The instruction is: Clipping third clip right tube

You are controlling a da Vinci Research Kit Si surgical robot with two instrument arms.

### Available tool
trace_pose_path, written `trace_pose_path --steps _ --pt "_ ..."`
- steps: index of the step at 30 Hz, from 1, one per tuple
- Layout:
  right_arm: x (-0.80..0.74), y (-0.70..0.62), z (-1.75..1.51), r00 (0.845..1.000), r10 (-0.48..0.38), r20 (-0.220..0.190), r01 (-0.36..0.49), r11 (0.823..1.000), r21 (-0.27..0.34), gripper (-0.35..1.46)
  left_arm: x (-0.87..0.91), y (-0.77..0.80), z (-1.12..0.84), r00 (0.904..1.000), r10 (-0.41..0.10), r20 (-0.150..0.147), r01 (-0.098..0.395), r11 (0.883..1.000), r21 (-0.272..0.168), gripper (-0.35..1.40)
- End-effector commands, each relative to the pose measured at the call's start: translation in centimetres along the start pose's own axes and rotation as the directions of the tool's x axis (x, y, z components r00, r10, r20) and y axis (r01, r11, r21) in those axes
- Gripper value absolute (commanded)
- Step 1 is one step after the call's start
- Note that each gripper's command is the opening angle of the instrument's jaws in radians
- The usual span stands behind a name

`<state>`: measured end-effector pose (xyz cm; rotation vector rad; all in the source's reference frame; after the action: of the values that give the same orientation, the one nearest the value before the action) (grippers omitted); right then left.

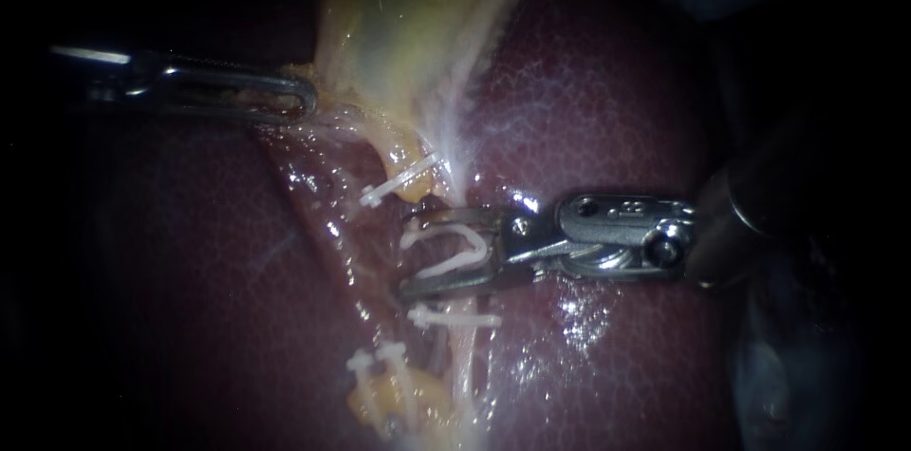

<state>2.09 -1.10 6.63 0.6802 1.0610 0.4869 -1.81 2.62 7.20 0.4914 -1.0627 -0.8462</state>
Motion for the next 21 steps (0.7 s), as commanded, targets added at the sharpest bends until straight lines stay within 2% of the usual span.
trace_pose_path --steps 1,7,11,13,17,21 --pt "0.03 -0.02 -0.01 1.000 0.001 0.000 -0.001 1.000 0.001 0.48 0.00 0.00 0.00 1.0000 0.000 0.000 0.000 1.000 0.001 -0.35" --pt "0.31 -0.22 -0.19 1.000 0.016 -0.004 -0.016 1.000 0.015 0.48 0.00 0.01 -0.01 1.0000 0.000 0.000 0.000 1.000 0.001 -0.35" --pt "0.52 -0.38 -0.47 0.999 0.035 -0.007 -0.035 0.999 0.019 0.48 0.01 0.01 -0.01 1.0000 0.000 0.000 0.000 1.000 0.001 -0.35" --pt "0.57 -0.41 -0.60 0.999 0.045 -0.010 -0.045 0.999 0.011 0.48 0.01 0.01 -0.01 1.0000 0.000 0.000 0.000 1.000 0.002 -0.35" --pt "0.56 -0.38 -0.86 0.997 0.073 -0.010 -0.073 0.997 0.012 0.46 0.01 0.01 -0.01 1.0000 0.000 0.000 0.000 1.000 0.002 -0.35" --pt "0.44 -0.25 -0.96 0.995 0.101 -0.012 -0.101 0.995 0.004 0.46 0.01 0.01 -0.01 1.0000 0.000 0.000 0.000 1.000 0.001 -0.35"
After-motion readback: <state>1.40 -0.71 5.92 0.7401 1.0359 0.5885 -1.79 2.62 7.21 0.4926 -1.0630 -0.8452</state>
